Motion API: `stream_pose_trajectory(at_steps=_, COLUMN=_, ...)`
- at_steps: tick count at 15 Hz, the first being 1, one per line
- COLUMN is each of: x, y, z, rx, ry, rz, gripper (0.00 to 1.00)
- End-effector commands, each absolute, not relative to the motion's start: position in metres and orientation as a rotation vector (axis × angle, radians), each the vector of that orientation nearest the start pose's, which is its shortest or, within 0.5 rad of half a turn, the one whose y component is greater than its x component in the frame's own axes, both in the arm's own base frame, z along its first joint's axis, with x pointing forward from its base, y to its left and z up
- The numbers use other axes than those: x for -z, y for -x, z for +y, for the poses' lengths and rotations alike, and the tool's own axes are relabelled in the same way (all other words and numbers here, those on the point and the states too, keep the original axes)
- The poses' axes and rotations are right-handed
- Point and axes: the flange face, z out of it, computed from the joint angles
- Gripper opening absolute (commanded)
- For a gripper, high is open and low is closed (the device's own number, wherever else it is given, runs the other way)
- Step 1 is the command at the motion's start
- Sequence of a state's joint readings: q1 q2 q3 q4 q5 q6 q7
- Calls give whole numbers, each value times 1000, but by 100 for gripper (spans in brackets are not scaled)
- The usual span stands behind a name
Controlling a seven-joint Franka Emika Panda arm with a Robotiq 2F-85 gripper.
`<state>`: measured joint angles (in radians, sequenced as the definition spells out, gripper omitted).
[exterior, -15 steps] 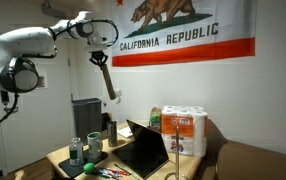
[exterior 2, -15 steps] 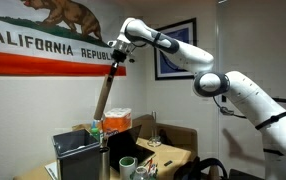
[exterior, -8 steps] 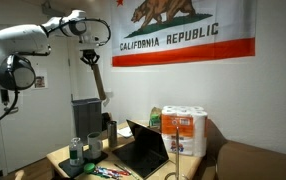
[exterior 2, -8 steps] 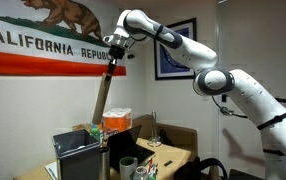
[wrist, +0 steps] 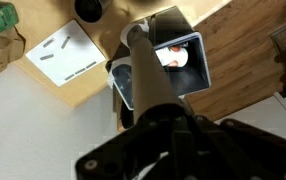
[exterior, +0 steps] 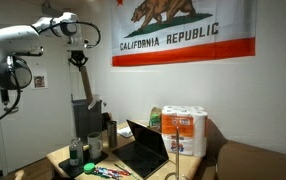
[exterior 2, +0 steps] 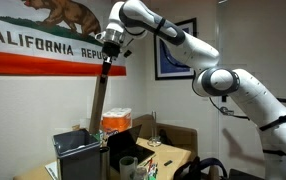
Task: Take the paper towel core and put it in the bin
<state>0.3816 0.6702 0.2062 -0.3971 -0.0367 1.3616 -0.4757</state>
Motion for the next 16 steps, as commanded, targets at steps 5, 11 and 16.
stream_pose_trajectory(at_steps=5, x=-718, y=-596, z=311, rx=508, ry=2809, rz=-1358, gripper=2)
stream_pose_trajectory(at_steps=11, x=-722, y=-602, z=293, rx=546, ry=2960, rz=-1307, gripper=2)
stream_pose_trajectory(at_steps=16, x=-736, y=-601, z=293, rx=651, ry=2961, rz=-1295, gripper=2)
